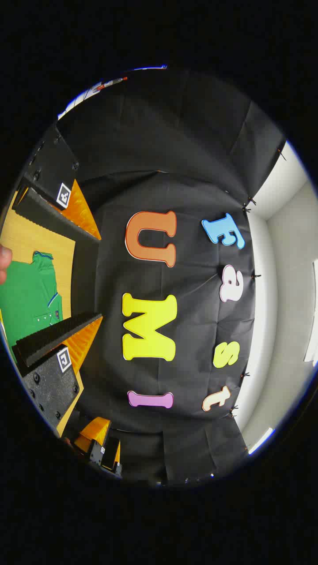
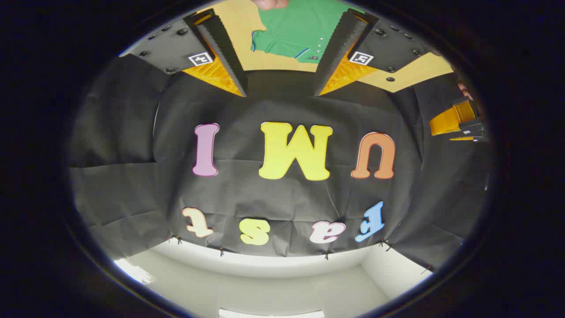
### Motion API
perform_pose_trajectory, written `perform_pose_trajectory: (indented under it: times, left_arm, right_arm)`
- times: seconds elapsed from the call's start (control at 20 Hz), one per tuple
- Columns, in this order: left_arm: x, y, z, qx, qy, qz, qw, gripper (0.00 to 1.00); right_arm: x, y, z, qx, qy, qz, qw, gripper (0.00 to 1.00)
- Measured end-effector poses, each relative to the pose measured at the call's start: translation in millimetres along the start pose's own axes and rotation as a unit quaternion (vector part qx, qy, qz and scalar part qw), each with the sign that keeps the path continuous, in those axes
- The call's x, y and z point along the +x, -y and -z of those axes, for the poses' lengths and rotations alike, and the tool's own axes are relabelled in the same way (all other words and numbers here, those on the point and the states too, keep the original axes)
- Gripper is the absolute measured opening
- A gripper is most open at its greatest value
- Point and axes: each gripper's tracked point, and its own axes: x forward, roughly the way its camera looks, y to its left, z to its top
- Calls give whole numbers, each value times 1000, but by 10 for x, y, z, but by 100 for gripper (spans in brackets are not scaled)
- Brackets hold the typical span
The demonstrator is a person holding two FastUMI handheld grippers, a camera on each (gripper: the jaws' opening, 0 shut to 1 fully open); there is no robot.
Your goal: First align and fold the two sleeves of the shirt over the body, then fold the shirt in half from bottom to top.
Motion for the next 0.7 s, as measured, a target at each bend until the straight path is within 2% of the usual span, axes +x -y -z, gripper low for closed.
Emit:
perform_pose_trajectory:
  times: [0.15,0.45,0.7]
  left_arm:
    - [24,27,-30,5,4,5,1000,98]
    - [30,-2,-66,7,10,-2,1000,98]
    - [50,-70,-37,8,5,-11,1000,98]
  right_arm:
    - [56,15,-30,14,3,2,1000,95]
    - [134,63,-46,4,2,3,1000,94]
    - [189,-9,-15,-5,-2,-10,1000,94]
